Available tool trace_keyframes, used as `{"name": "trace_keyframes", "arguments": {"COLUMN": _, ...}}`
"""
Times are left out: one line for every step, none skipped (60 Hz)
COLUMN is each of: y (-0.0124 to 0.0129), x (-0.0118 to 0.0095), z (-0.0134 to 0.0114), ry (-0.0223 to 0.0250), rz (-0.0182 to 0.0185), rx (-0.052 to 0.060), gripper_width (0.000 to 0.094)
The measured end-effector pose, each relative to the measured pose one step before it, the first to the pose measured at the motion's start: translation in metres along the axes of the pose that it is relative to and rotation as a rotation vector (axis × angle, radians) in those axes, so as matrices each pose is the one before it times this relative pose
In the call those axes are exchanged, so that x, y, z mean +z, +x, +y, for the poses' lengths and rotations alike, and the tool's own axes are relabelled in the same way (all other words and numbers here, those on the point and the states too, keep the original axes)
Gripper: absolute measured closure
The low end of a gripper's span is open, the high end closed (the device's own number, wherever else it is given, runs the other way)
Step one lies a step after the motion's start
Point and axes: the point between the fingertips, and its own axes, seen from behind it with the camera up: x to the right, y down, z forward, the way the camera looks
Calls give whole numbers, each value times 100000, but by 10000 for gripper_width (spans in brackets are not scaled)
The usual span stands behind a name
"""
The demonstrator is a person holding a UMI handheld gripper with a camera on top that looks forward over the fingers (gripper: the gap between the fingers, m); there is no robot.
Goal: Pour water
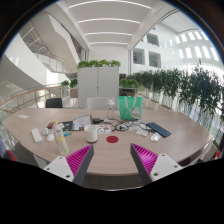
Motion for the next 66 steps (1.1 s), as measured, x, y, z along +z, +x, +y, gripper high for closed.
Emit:
{"name": "trace_keyframes", "arguments": {"y": 216, "x": 40, "z": 83, "ry": -378, "rz": 593, "rx": -546, "gripper_width": 115}}
{"name": "trace_keyframes", "arguments": {"y": 35, "x": -555, "z": -51, "ry": -689, "rz": 696, "rx": -481, "gripper_width": 121}}
{"name": "trace_keyframes", "arguments": {"y": 398, "x": 641, "z": 200, "ry": -208, "rz": 701, "rx": -462, "gripper_width": 119}}
{"name": "trace_keyframes", "arguments": {"y": -90, "x": -592, "z": -177, "ry": -216, "rz": 683, "rx": -63, "gripper_width": 117}}
{"name": "trace_keyframes", "arguments": {"y": 51, "x": -18, "z": -63, "ry": 215, "rz": 608, "rx": 126, "gripper_width": 117}}
{"name": "trace_keyframes", "arguments": {"y": 4, "x": -19, "z": -69, "ry": 412, "rz": 423, "rx": 347, "gripper_width": 118}}
{"name": "trace_keyframes", "arguments": {"y": -117, "x": 48, "z": 8, "ry": 490, "rz": 201, "rx": 516, "gripper_width": 119}}
{"name": "trace_keyframes", "arguments": {"y": 1269, "x": 470, "z": -324, "ry": 313, "rz": -26, "rx": 196, "gripper_width": 117}}
{"name": "trace_keyframes", "arguments": {"y": -1635, "x": -458, "z": 493, "ry": 119, "rz": 93, "rx": 1052, "gripper_width": 118}}
{"name": "trace_keyframes", "arguments": {"y": -678, "x": -645, "z": -86, "ry": -278, "rz": 248, "rx": 473, "gripper_width": 118}}
{"name": "trace_keyframes", "arguments": {"y": -1716, "x": -834, "z": -26, "ry": -116, "rz": 599, "rx": 551, "gripper_width": 118}}
{"name": "trace_keyframes", "arguments": {"y": -489, "x": -228, "z": -92, "ry": 55, "rz": 416, "rx": 372, "gripper_width": 116}}
{"name": "trace_keyframes", "arguments": {"y": -331, "x": -82, "z": -30, "ry": 227, "rz": 347, "rx": 215, "gripper_width": 118}}
{"name": "trace_keyframes", "arguments": {"y": -272, "x": -7, "z": -13, "ry": 303, "rz": 193, "rx": 66, "gripper_width": 117}}
{"name": "trace_keyframes", "arguments": {"y": -245, "x": -2, "z": -4, "ry": 330, "rz": 30, "rx": -101, "gripper_width": 117}}
{"name": "trace_keyframes", "arguments": {"y": -172, "x": 285, "z": 91, "ry": 593, "rz": -219, "rx": -196, "gripper_width": 117}}
{"name": "trace_keyframes", "arguments": {"y": -384, "x": -253, "z": -203, "ry": 770, "rz": -593, "rx": -508, "gripper_width": 112}}
{"name": "trace_keyframes", "arguments": {"y": -322, "x": -6, "z": -134, "ry": 1183, "rz": -899, "rx": -449, "gripper_width": 112}}
{"name": "trace_keyframes", "arguments": {"y": -324, "x": 37, "z": -103, "ry": 1323, "rz": -977, "rx": -340, "gripper_width": 112}}
{"name": "trace_keyframes", "arguments": {"y": -264, "x": 93, "z": -35, "ry": 1180, "rz": -640, "rx": -112, "gripper_width": 115}}
{"name": "trace_keyframes", "arguments": {"y": 4, "x": 398, "z": 250, "ry": 864, "rz": -387, "rx": 202, "gripper_width": 116}}
{"name": "trace_keyframes", "arguments": {"y": -187, "x": 143, "z": 319, "ry": 240, "rz": -272, "rx": 309, "gripper_width": 118}}
{"name": "trace_keyframes", "arguments": {"y": -268, "x": 196, "z": 373, "ry": -36, "rz": -317, "rx": 288, "gripper_width": 116}}
{"name": "trace_keyframes", "arguments": {"y": -362, "x": 233, "z": 398, "ry": 48, "rz": -577, "rx": 326, "gripper_width": 117}}
{"name": "trace_keyframes", "arguments": {"y": -403, "x": 281, "z": 419, "ry": 265, "rz": -728, "rx": 215, "gripper_width": 115}}
{"name": "trace_keyframes", "arguments": {"y": -511, "x": 239, "z": 387, "ry": 405, "rz": -758, "rx": 141, "gripper_width": 115}}
{"name": "trace_keyframes", "arguments": {"y": -619, "x": 261, "z": 430, "ry": 400, "rz": -931, "rx": 112, "gripper_width": 114}}
{"name": "trace_keyframes", "arguments": {"y": -712, "x": 294, "z": 482, "ry": 253, "rz": -1104, "rx": 140, "gripper_width": 110}}
{"name": "trace_keyframes", "arguments": {"y": -824, "x": 355, "z": 526, "ry": 7, "rz": -1301, "rx": 80, "gripper_width": 108}}
{"name": "trace_keyframes", "arguments": {"y": -892, "x": 428, "z": 600, "ry": -216, "rz": -1406, "rx": 118, "gripper_width": 110}}
{"name": "trace_keyframes", "arguments": {"y": -921, "x": 534, "z": 636, "ry": -301, "rz": -1484, "rx": 153, "gripper_width": 110}}
{"name": "trace_keyframes", "arguments": {"y": -922, "x": 596, "z": 624, "ry": -299, "rz": -1610, "rx": 246, "gripper_width": 111}}
{"name": "trace_keyframes", "arguments": {"y": -1026, "x": 656, "z": 615, "ry": -322, "rz": -1685, "rx": 229, "gripper_width": 109}}
{"name": "trace_keyframes", "arguments": {"y": -1043, "x": 711, "z": 551, "ry": -337, "rz": -1715, "rx": 226, "gripper_width": 110}}
{"name": "trace_keyframes", "arguments": {"y": -1047, "x": 717, "z": 522, "ry": -378, "rz": -1718, "rx": 209, "gripper_width": 111}}
{"name": "trace_keyframes", "arguments": {"y": -1042, "x": 808, "z": 530, "ry": -372, "rz": -1610, "rx": 159, "gripper_width": 111}}
{"name": "trace_keyframes", "arguments": {"y": -1003, "x": 849, "z": 455, "ry": -289, "rz": -1507, "rx": 129, "gripper_width": 110}}
{"name": "trace_keyframes", "arguments": {"y": -972, "x": 924, "z": 409, "ry": -195, "rz": -1390, "rx": 129, "gripper_width": 108}}
{"name": "trace_keyframes", "arguments": {"y": -952, "x": 969, "z": 356, "ry": -154, "rz": -1310, "rx": 99, "gripper_width": 110}}
{"name": "trace_keyframes", "arguments": {"y": -920, "x": 999, "z": 327, "ry": -166, "rz": -1161, "rx": 61, "gripper_width": 107}}
{"name": "trace_keyframes", "arguments": {"y": -824, "x": 1071, "z": 274, "ry": -69, "rz": -997, "rx": 54, "gripper_width": 106}}
{"name": "trace_keyframes", "arguments": {"y": -776, "x": 1039, "z": 273, "ry": -88, "rz": -922, "rx": 29, "gripper_width": 105}}
{"name": "trace_keyframes", "arguments": {"y": -743, "x": 1058, "z": 268, "ry": -243, "rz": -823, "rx": 27, "gripper_width": 104}}
{"name": "trace_keyframes", "arguments": {"y": -670, "x": 1130, "z": 227, "ry": -209, "rz": -708, "rx": -115, "gripper_width": 108}}
{"name": "trace_keyframes", "arguments": {"y": -571, "x": 1005, "z": 125, "ry": 38, "rz": -506, "rx": -166, "gripper_width": 111}}
{"name": "trace_keyframes", "arguments": {"y": -402, "x": 1103, "z": 42, "ry": 300, "rz": -56, "rx": -312, "gripper_width": 117}}
{"name": "trace_keyframes", "arguments": {"y": -351, "x": 979, "z": -20, "ry": 409, "rz": 223, "rx": -333, "gripper_width": 119}}
{"name": "trace_keyframes", "arguments": {"y": -326, "x": 1053, "z": 12, "ry": 326, "rz": 224, "rx": -338, "gripper_width": 121}}
{"name": "trace_keyframes", "arguments": {"y": -271, "x": 1025, "z": 31, "ry": 271, "rz": 310, "rx": -353, "gripper_width": 120}}
{"name": "trace_keyframes", "arguments": {"y": -167, "x": 966, "z": -22, "ry": 245, "rz": 671, "rx": -339, "gripper_width": 120}}
{"name": "trace_keyframes", "arguments": {"y": -109, "x": 997, "z": -75, "ry": 294, "rz": 936, "rx": -235, "gripper_width": 120}}
{"name": "trace_keyframes", "arguments": {"y": -160, "x": 912, "z": -105, "ry": 448, "rz": 889, "rx": -182, "gripper_width": 120}}
{"name": "trace_keyframes", "arguments": {"y": -120, "x": 935, "z": -118, "ry": 452, "rz": 770, "rx": -166, "gripper_width": 120}}
{"name": "trace_keyframes", "arguments": {"y": -177, "x": 880, "z": -115, "ry": 374, "rz": 606, "rx": -155, "gripper_width": 120}}
{"name": "trace_keyframes", "arguments": {"y": -208, "x": 796, "z": -157, "ry": 291, "rz": 549, "rx": 16, "gripper_width": 119}}
{"name": "trace_keyframes", "arguments": {"y": -196, "x": 785, "z": -143, "ry": 418, "rz": 503, "rx": 70, "gripper_width": 119}}
{"name": "trace_keyframes", "arguments": {"y": -162, "x": 731, "z": -187, "ry": 617, "rz": 576, "rx": -131, "gripper_width": 120}}
{"name": "trace_keyframes", "arguments": {"y": 272, "x": 670, "z": -247, "ry": 989, "rz": 701, "rx": -249, "gripper_width": 120}}
{"name": "trace_keyframes", "arguments": {"y": -39, "x": 607, "z": -285, "ry": 1145, "rz": 777, "rx": -345, "gripper_width": 120}}
{"name": "trace_keyframes", "arguments": {"y": -55, "x": 526, "z": -241, "ry": 1189, "rz": 729, "rx": -408, "gripper_width": 124}}
{"name": "trace_keyframes", "arguments": {"y": -93, "x": 516, "z": -254, "ry": 1151, "rz": 614, "rx": -619, "gripper_width": 129}}
{"name": "trace_keyframes", "arguments": {"y": -70, "x": 451, "z": -165, "ry": 948, "rz": 573, "rx": -789, "gripper_width": 142}}
{"name": "trace_keyframes", "arguments": {"y": -390, "x": 523, "z": -93, "ry": 632, "rz": 516, "rx": -740, "gripper_width": 180}}
{"name": "trace_keyframes", "arguments": {"y": -197, "x": 672, "z": -248, "ry": 277, "rz": 432, "rx": -565, "gripper_width": 242}}
{"name": "trace_keyframes", "arguments": {"y": 274, "x": 257, "z": 273, "ry": -179, "rz": 186, "rx": -829, "gripper_width": 342}}
{"name": "trace_keyframes", "arguments": {"y": -121, "x": 240, "z": 193, "ry": -486, "rz": -226, "rx": -278, "gripper_width": 398}}
